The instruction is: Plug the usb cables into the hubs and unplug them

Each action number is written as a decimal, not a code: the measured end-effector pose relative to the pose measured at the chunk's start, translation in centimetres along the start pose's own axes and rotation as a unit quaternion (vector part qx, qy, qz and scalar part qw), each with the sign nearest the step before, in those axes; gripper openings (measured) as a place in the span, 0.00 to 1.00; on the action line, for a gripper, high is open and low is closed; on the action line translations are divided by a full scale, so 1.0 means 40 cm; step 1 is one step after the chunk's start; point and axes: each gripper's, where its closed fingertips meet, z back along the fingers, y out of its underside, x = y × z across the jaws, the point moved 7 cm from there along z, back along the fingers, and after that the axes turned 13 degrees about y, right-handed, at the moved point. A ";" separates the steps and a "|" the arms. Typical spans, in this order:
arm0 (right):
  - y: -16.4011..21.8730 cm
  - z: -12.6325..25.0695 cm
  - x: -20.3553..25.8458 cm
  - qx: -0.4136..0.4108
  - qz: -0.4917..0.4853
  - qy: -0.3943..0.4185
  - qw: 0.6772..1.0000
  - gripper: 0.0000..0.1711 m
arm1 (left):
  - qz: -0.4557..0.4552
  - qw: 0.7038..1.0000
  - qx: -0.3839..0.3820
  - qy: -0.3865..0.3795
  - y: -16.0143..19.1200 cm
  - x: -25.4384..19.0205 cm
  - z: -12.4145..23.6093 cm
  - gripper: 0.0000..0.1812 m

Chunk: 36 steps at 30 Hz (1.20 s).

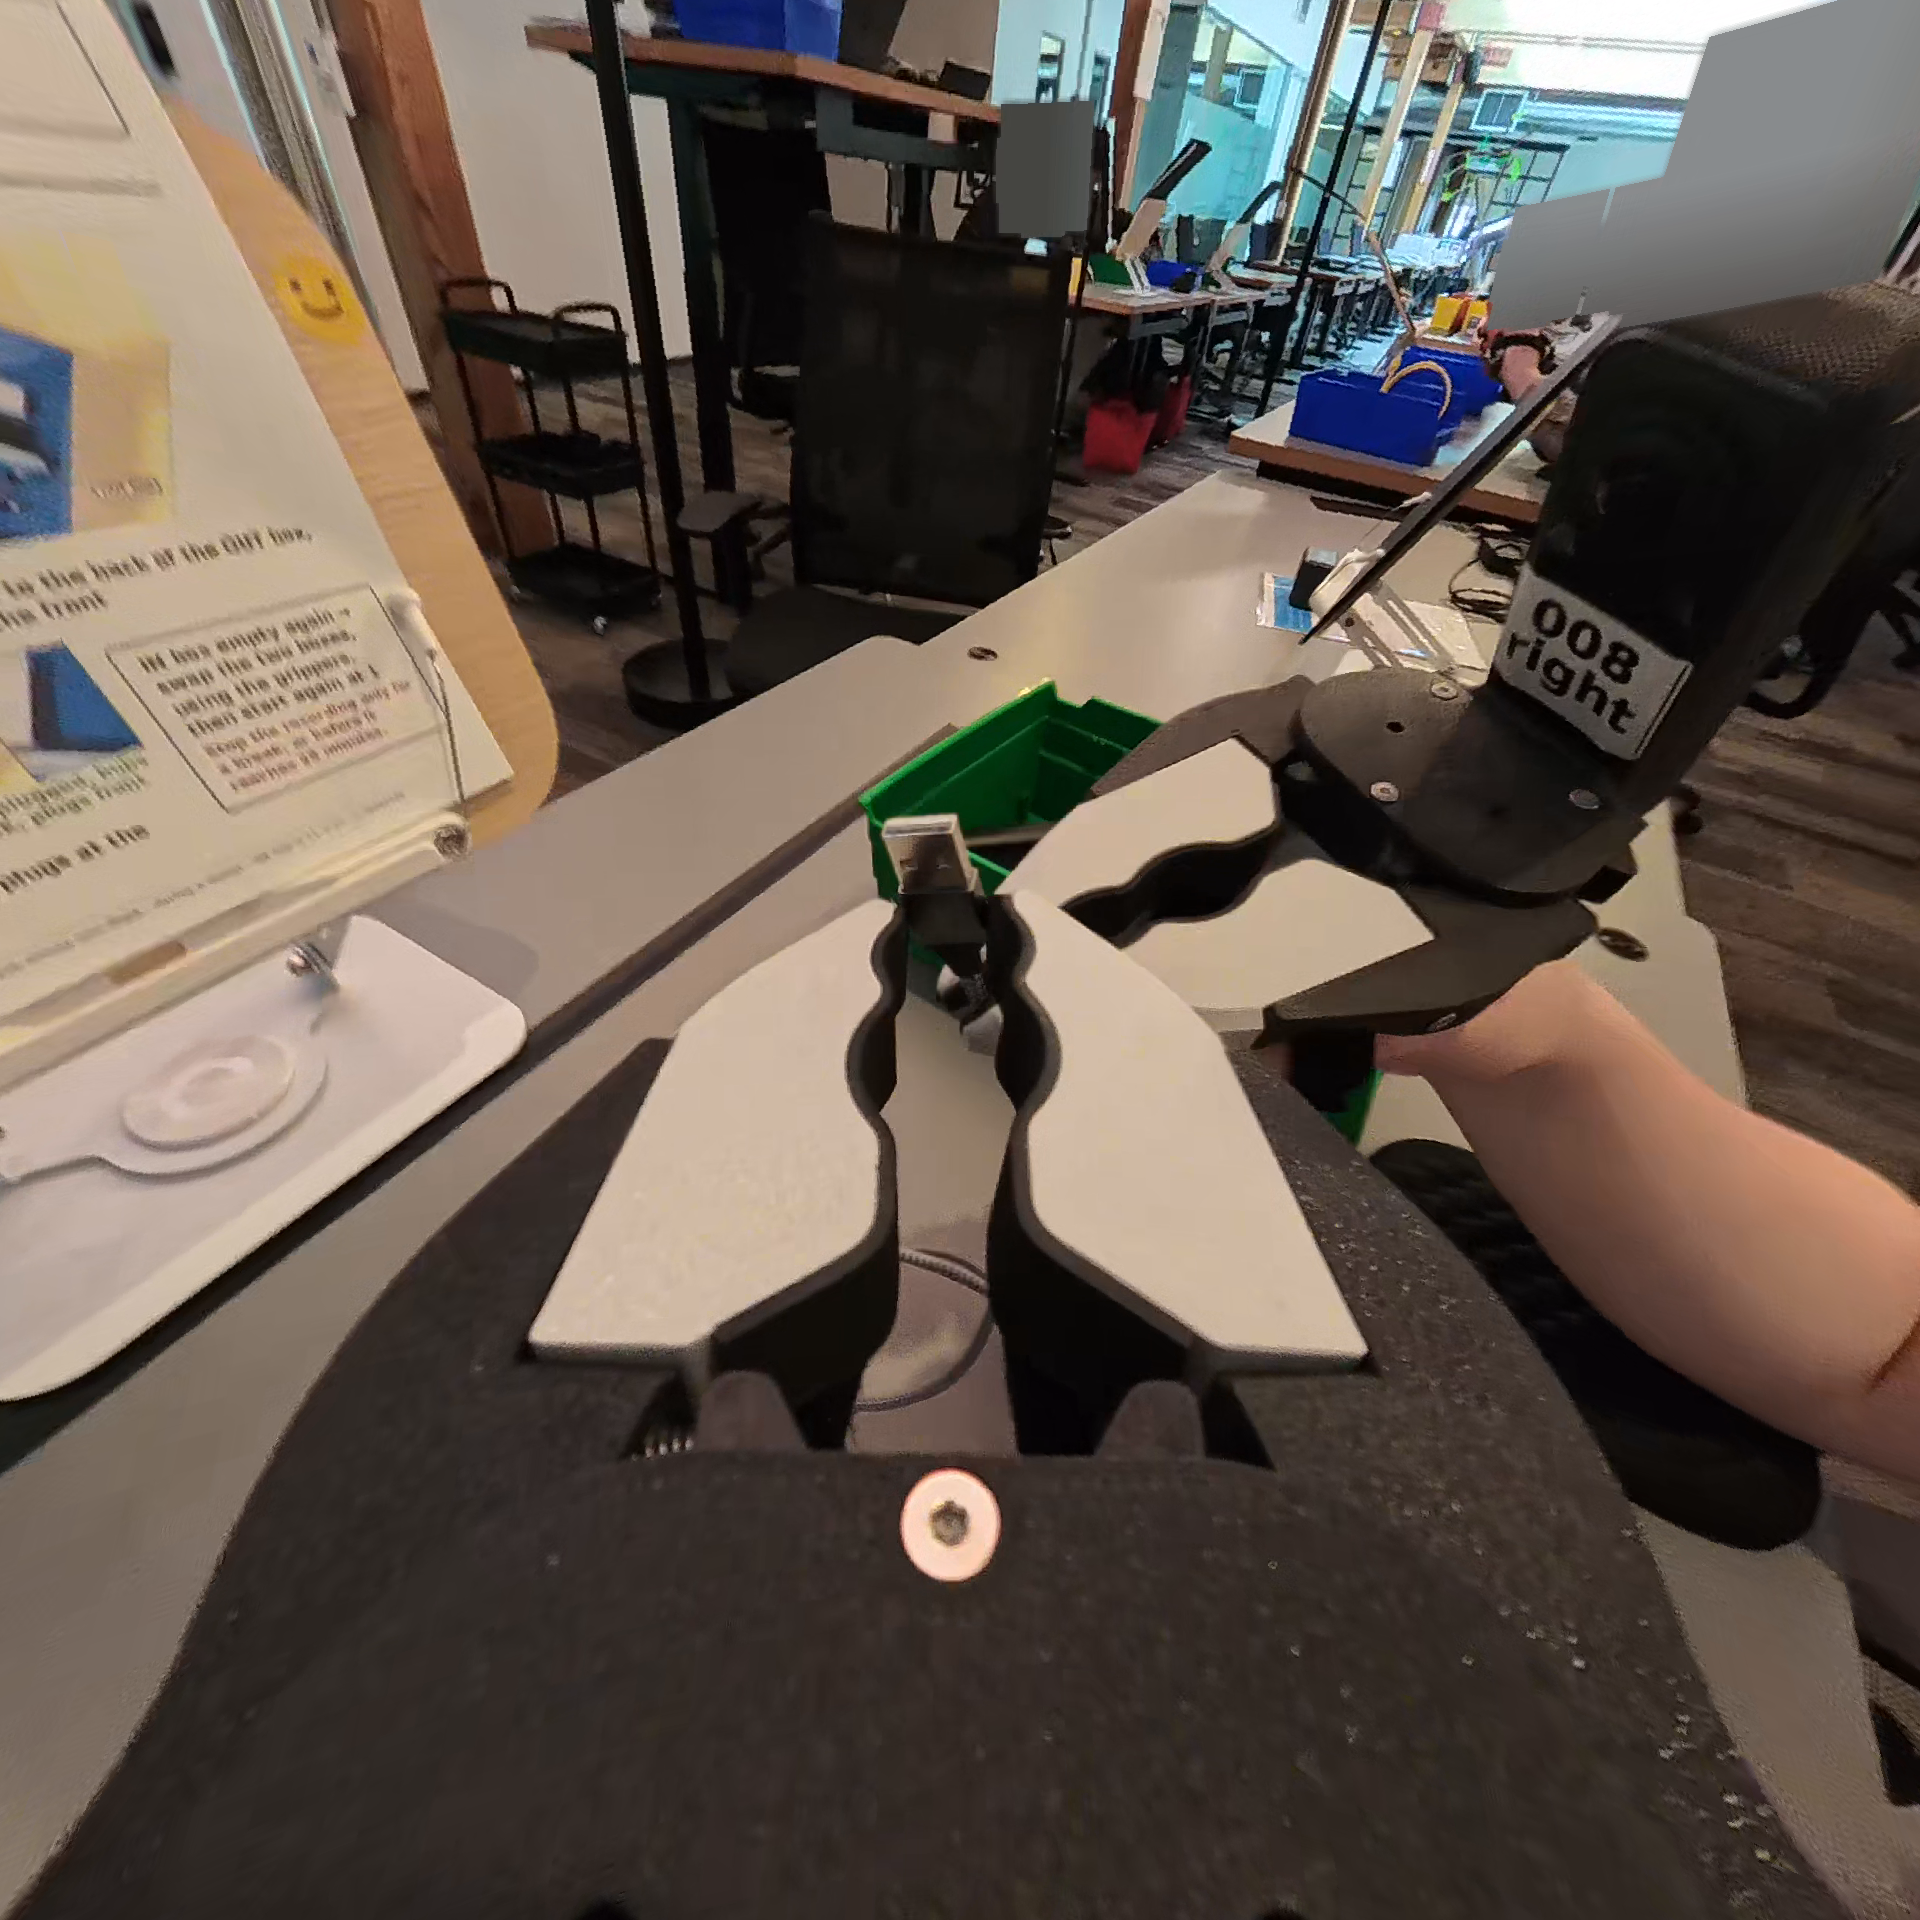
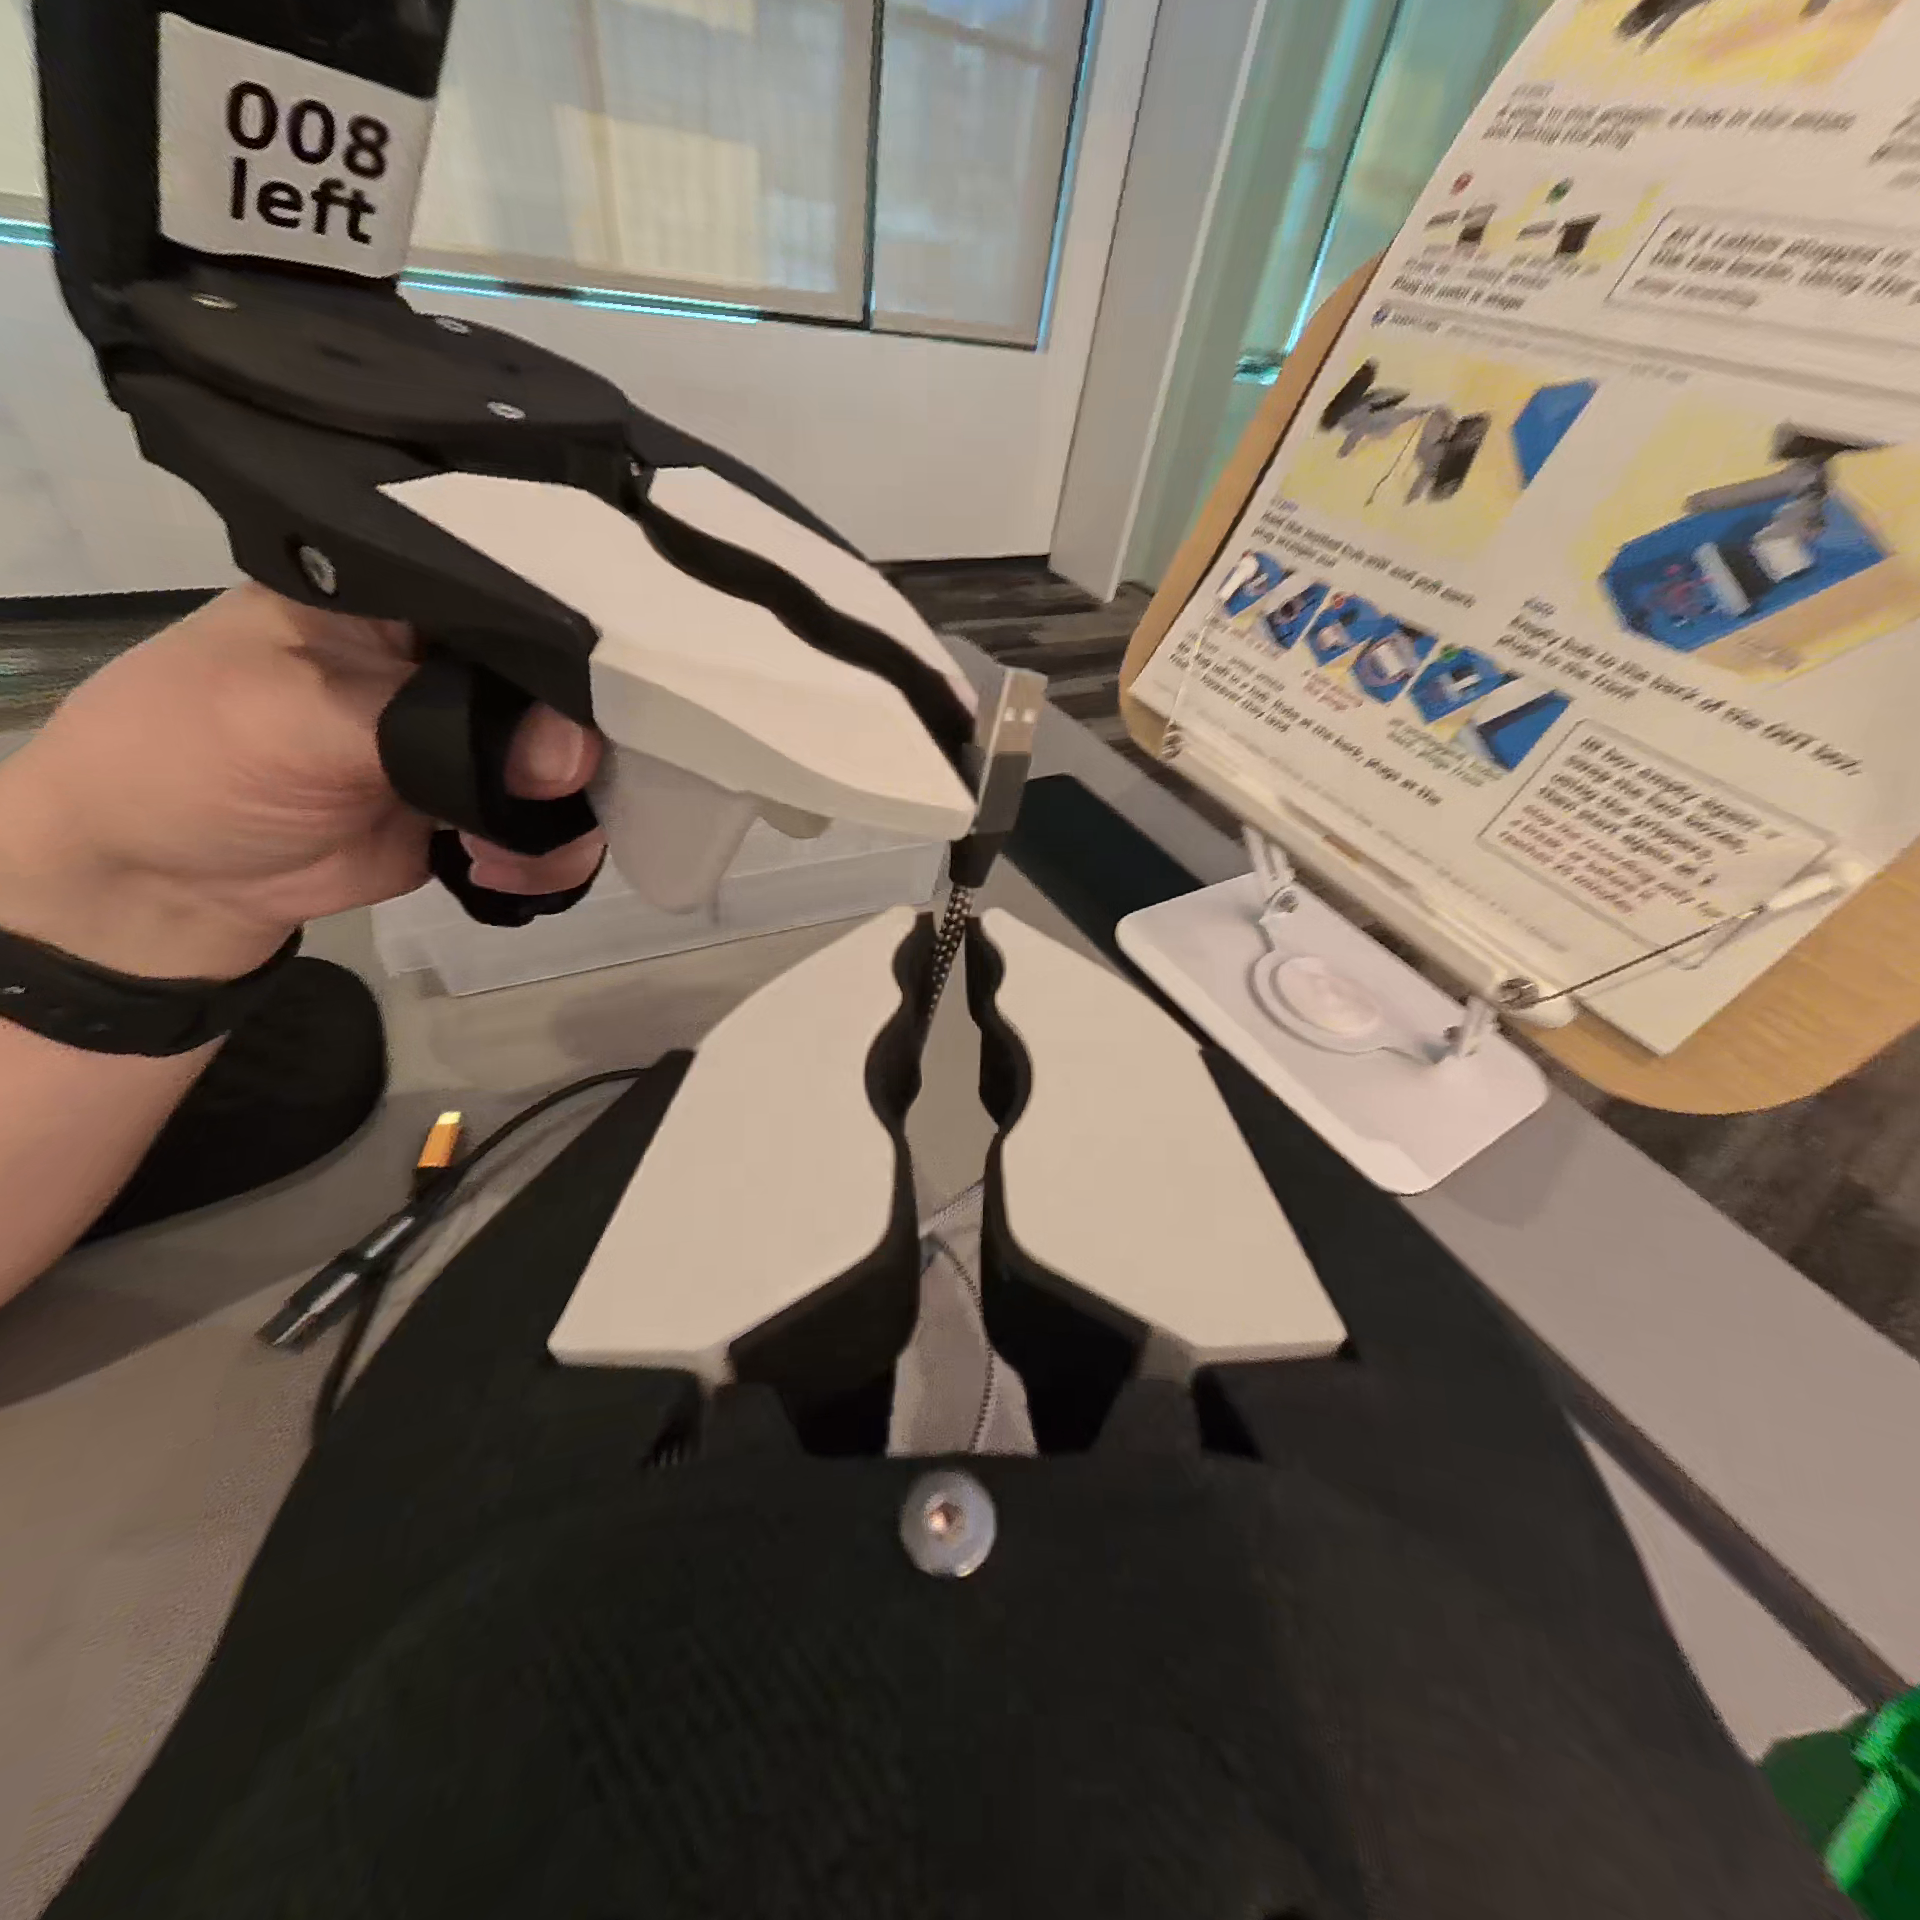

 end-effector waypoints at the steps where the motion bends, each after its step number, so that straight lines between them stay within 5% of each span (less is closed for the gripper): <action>1: -0.004 0.004 -0.002 -0.010 0.010 0.006 1.000 0.05 | -0.017 1.000 -0.004 -0.004 -0.005 -0.007 0.000 0.08; 8: -0.042 0.043 0.000 -0.141 0.078 0.044 0.986 0.03 | -0.118 0.992 -0.036 -0.007 -0.050 -0.070 0.018 0.07; 15: -0.045 0.046 0.010 -0.143 0.117 0.060 0.981 0.02 | -0.150 0.988 -0.029 -0.007 -0.054 -0.099 0.015 0.07; 28: -0.062 0.056 0.025 -0.135 0.349 0.273 0.886 0.02 | 0.081 0.993 -0.066 0.050 -0.049 -0.094 0.026 0.19; 31: -0.056 0.048 0.035 -0.134 0.372 0.277 0.876 0.02 | 0.094 0.991 -0.069 0.058 -0.041 -0.079 0.023 0.06; 36: -0.047 0.044 0.039 -0.136 0.382 0.243 0.881 0.03 | 0.128 0.984 -0.074 0.101 -0.031 -0.053 0.032 0.04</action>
